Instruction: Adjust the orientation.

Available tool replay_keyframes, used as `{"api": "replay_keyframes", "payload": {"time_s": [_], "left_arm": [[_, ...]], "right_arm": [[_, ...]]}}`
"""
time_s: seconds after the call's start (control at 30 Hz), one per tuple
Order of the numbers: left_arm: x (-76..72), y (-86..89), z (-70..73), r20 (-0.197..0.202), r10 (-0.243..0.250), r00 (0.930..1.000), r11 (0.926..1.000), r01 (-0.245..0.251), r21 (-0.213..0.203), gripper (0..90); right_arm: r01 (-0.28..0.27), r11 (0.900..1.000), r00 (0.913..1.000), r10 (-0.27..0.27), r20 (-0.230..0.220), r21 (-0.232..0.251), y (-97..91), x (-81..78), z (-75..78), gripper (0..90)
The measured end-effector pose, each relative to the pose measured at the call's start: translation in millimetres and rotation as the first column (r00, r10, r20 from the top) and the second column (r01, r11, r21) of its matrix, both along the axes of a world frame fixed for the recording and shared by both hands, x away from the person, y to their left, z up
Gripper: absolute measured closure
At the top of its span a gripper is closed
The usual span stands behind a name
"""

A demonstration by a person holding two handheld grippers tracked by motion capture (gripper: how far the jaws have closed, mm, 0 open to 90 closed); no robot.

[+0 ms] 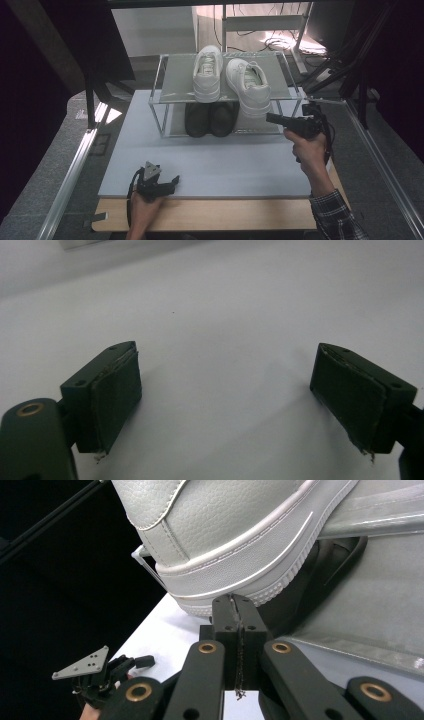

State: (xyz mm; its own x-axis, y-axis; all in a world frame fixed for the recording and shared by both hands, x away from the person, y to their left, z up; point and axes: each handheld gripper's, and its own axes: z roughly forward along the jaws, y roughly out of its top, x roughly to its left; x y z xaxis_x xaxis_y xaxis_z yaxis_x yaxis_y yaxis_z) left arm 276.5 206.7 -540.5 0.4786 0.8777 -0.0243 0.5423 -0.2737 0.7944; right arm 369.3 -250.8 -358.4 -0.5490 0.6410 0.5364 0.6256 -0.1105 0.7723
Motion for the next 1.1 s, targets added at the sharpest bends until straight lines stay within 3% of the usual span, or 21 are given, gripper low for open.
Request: {"api": "replay_keyframes", "payload": {"time_s": [0.6,1.1], "left_arm": [[-0.1,0.0,0.0,0.000,0.000,1.0000,1.0000,0.000,0.001,12.6],[0.0,0.0,0.0,0.000,0.000,1.0000,1.0000,0.000,0.000,12.6]], "right_arm": [[0.014,0.9998,0.9998,-0.014,-0.013,0.012,29.8,23.9,-4.2,89.9],[0.035,0.9992,0.9991,-0.035,-0.021,-0.018,53.4,42.0,-4.7,89.9]]}}
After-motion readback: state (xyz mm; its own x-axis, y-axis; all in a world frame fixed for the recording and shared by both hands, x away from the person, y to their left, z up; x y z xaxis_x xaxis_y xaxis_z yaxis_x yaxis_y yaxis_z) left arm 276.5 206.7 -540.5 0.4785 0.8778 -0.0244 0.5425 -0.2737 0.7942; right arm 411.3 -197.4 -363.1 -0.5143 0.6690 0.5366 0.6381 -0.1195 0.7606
